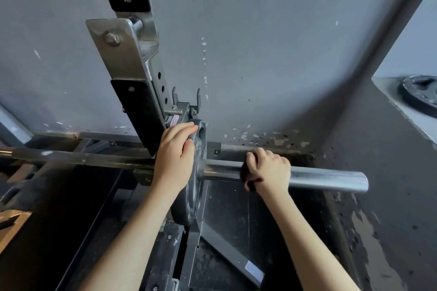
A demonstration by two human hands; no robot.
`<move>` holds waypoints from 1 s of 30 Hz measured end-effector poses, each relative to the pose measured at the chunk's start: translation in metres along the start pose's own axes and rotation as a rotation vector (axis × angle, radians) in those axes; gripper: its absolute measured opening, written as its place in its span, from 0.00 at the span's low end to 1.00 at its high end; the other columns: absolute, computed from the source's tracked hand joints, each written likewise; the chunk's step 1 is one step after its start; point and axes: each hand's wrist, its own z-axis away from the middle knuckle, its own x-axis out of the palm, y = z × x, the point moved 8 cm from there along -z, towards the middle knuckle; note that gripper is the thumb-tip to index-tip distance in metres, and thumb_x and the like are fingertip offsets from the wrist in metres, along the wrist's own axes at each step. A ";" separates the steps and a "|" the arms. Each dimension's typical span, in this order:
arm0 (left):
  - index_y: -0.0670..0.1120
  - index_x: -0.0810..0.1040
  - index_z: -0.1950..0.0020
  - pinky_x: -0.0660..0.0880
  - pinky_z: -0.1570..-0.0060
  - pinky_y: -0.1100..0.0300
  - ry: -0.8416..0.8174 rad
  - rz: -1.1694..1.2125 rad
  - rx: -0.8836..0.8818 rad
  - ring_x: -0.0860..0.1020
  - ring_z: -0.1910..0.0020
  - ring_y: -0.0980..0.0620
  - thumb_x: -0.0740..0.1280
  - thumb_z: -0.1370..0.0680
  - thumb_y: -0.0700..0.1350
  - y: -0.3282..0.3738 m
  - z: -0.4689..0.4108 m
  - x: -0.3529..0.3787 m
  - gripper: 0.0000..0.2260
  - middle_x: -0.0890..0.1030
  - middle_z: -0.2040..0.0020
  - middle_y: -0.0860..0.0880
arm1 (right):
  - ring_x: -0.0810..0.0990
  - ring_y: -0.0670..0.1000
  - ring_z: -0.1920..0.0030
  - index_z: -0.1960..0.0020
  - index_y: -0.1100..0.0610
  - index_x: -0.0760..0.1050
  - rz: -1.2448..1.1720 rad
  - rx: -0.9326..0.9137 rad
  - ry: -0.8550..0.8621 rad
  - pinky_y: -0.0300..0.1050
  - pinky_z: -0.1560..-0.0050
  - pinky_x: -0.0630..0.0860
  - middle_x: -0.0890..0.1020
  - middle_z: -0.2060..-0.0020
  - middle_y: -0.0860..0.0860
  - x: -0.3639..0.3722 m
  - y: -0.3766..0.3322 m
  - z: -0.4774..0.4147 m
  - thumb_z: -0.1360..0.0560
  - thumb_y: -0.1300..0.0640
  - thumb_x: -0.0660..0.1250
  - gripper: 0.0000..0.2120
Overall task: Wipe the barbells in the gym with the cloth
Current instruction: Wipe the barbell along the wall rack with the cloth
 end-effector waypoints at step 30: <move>0.40 0.81 0.40 0.61 0.34 0.71 0.057 0.064 -0.009 0.71 0.37 0.55 0.55 0.23 0.37 -0.003 0.005 -0.001 0.18 0.79 0.40 0.49 | 0.77 0.60 0.50 0.45 0.58 0.76 -0.152 -0.341 -0.011 0.54 0.48 0.73 0.80 0.49 0.55 0.022 -0.107 0.037 0.30 0.53 0.57 0.18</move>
